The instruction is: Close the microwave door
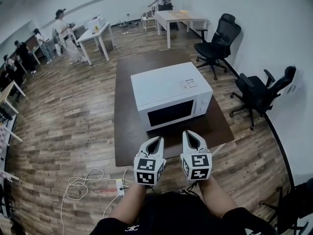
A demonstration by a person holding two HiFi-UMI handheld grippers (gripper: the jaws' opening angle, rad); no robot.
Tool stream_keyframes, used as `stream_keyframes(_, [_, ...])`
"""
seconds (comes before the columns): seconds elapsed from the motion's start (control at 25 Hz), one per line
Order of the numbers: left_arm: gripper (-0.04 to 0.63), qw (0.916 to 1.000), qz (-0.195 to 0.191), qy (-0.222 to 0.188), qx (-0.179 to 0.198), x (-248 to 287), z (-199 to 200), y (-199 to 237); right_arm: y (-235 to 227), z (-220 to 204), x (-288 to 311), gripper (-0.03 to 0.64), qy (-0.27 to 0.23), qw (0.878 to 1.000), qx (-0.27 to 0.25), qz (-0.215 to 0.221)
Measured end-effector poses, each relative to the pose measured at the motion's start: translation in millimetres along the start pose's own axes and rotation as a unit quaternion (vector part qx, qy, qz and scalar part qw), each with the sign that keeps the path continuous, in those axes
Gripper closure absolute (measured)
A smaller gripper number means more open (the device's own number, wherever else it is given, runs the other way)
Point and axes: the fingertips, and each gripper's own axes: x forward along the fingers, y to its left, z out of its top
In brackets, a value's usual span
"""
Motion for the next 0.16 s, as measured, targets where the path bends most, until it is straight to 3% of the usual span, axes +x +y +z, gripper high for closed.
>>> stream_keyframes(0.16, [0.586, 1.0000, -0.001, -0.001, 0.001, 0.8, 0.1, -2.0, -1.5, -1.4, 0.1, 0.611, 0.001, 1.000, -0.001, -0.002])
